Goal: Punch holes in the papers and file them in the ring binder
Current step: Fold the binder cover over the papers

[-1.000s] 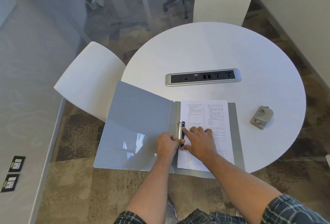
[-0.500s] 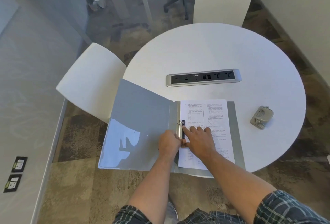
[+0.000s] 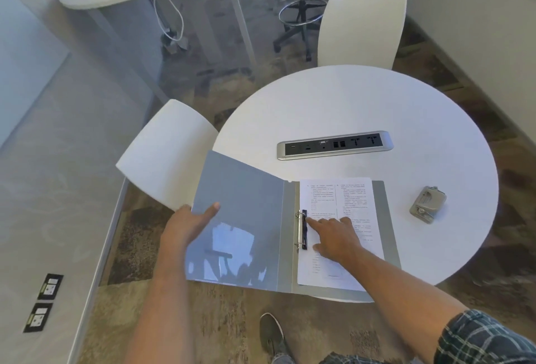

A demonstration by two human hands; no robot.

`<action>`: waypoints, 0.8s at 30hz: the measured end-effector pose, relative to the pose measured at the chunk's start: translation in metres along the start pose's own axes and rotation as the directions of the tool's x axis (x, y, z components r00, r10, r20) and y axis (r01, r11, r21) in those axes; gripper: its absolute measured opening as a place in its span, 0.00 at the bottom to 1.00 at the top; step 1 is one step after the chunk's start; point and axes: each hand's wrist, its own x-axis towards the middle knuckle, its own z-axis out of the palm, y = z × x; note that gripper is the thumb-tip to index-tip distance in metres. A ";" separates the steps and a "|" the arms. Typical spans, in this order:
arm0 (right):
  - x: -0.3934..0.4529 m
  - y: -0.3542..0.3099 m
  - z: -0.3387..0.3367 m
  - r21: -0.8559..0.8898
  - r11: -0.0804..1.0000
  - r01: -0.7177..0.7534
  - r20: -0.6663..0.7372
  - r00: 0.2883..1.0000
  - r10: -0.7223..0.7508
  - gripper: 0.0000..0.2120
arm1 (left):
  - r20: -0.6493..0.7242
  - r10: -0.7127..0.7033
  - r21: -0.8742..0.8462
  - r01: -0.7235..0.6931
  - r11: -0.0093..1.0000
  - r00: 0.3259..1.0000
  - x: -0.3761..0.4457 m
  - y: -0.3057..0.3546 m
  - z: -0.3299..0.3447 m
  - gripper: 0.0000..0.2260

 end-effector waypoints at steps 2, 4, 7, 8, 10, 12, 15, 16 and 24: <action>-0.003 0.004 -0.008 0.263 0.963 -0.062 0.053 0.997 0.050 0.37 | 0.050 0.124 -0.216 -0.111 0.970 0.991 -0.012 0.001 -0.004 0.29; -0.010 0.013 -0.017 0.667 0.735 -0.120 0.104 0.992 0.068 0.38 | 0.074 0.190 -0.368 -0.150 0.918 0.979 -0.024 0.009 -0.003 0.30; -0.030 0.036 -0.036 0.937 0.328 -0.122 0.107 0.992 0.061 0.35 | 0.175 0.357 -0.566 -0.203 0.799 0.918 -0.044 0.032 0.016 0.20; -0.036 0.046 -0.041 0.967 0.213 -0.140 0.132 0.990 0.048 0.35 | 0.213 0.426 -0.591 -0.231 0.773 0.879 -0.050 0.042 0.027 0.16; -0.049 0.068 -0.046 0.983 0.022 -0.181 0.181 0.984 -0.002 0.31 | 0.311 0.538 -0.562 -0.305 0.769 0.784 -0.059 0.057 0.056 0.12; -0.060 0.092 -0.045 0.975 -0.104 -0.198 0.197 0.980 -0.025 0.29 | 0.381 0.610 -0.455 -0.433 0.778 0.695 -0.058 0.061 0.091 0.12; -0.072 0.119 -0.036 0.942 -0.274 -0.192 0.219 0.973 0.069 0.36 | 0.444 0.612 -0.124 -0.631 0.766 0.655 -0.045 0.062 0.143 0.25; -0.074 0.126 -0.032 0.942 -0.286 -0.176 0.220 0.967 0.129 0.39 | 0.457 0.592 0.003 -0.667 0.745 0.664 -0.043 0.063 0.156 0.30; -0.084 0.129 0.007 0.779 0.574 -0.254 -0.034 0.896 0.443 0.33 | 0.441 0.526 0.423 -0.685 0.592 0.727 -0.039 0.046 0.222 0.43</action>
